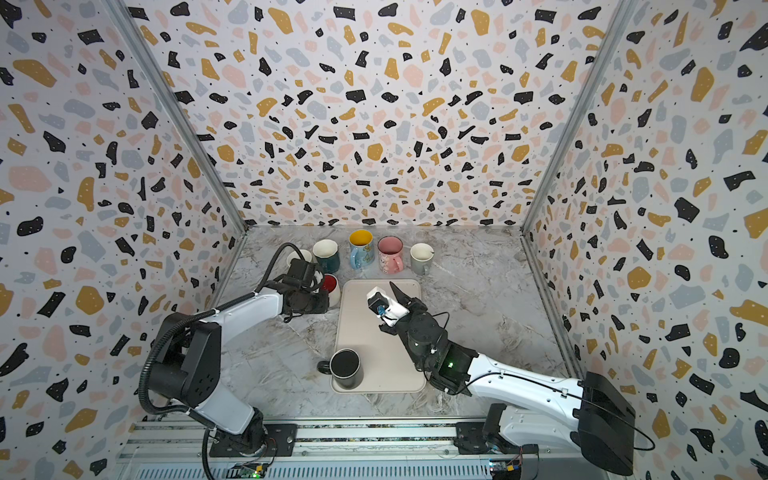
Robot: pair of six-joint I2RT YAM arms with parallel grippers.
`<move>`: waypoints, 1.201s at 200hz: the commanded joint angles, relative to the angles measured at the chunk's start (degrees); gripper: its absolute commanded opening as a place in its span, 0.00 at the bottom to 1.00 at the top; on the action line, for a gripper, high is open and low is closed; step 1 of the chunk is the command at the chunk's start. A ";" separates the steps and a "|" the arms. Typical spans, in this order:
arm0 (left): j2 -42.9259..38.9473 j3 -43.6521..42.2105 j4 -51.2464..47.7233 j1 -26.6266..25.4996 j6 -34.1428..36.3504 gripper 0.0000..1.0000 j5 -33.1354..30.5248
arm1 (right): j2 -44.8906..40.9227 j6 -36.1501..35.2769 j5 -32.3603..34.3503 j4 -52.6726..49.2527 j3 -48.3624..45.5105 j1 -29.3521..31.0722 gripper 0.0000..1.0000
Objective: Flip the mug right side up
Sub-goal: 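Lower the white red-lined mug beside the green mugs and open the left gripper, then move the left gripper back toward the black mug on the tray's near edge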
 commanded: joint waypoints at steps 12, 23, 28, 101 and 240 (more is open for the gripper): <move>-5.21 0.28 -3.10 -0.82 1.13 0.31 1.42 | -0.49 1.34 -0.72 0.44 0.72 -0.20 0.33; -7.11 0.85 -4.29 -0.99 1.27 0.32 1.19 | -0.39 1.63 -0.91 0.44 0.72 -0.21 0.33; -7.79 1.05 -4.90 -1.06 1.32 0.32 1.14 | -0.41 1.77 -0.99 0.45 0.72 -0.23 0.33; -17.33 4.83 -14.98 -2.46 1.78 0.36 2.98 | -0.21 3.01 -1.56 0.09 0.63 -0.23 0.36; -29.24 -7.94 -18.00 -7.64 -16.81 0.38 7.92 | -3.13 9.57 -4.02 -2.79 -1.25 -0.10 0.40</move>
